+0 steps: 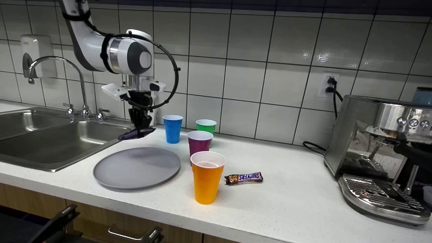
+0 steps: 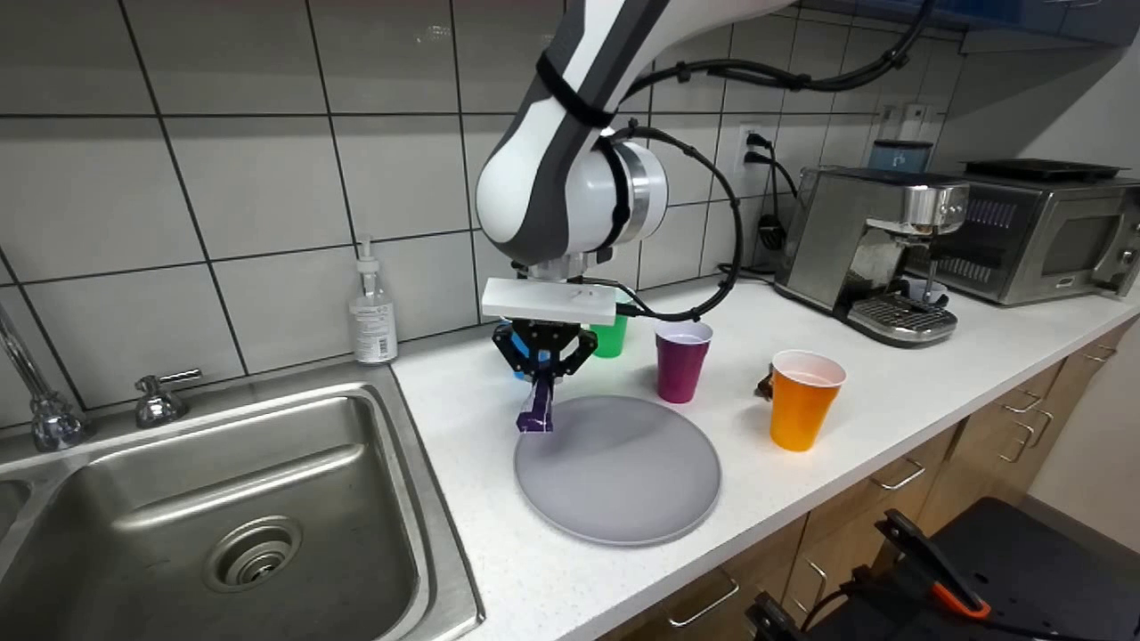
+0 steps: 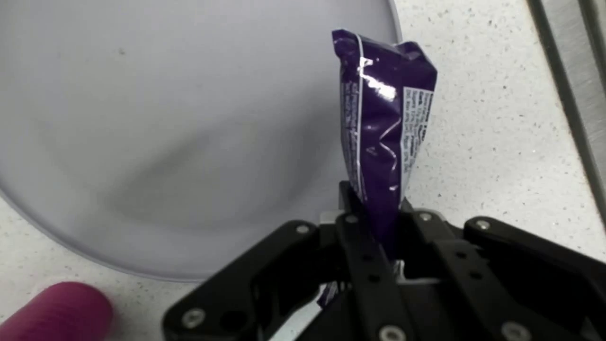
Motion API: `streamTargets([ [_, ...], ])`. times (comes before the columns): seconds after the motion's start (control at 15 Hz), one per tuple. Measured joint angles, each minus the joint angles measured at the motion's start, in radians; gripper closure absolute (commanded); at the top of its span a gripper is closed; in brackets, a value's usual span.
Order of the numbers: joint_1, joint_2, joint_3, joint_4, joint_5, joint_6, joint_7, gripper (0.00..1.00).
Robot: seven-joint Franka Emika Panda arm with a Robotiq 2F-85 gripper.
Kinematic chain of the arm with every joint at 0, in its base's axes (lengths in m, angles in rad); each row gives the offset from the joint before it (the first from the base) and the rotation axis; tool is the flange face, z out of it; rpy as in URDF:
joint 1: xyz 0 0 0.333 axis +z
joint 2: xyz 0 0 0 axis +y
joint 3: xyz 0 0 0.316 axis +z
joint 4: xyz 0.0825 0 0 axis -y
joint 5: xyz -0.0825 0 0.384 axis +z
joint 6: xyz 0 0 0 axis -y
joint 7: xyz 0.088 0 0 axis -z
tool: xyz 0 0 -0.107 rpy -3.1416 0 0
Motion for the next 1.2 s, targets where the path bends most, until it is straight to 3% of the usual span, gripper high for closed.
streamTargets([
  [0.73, 0.002, 0.235, 0.000, 0.248, 0.040, -0.011, 0.019, 0.96],
  [1.2, 0.017, 0.281, 0.004, 0.327, 0.068, -0.044, 0.022, 0.96],
])
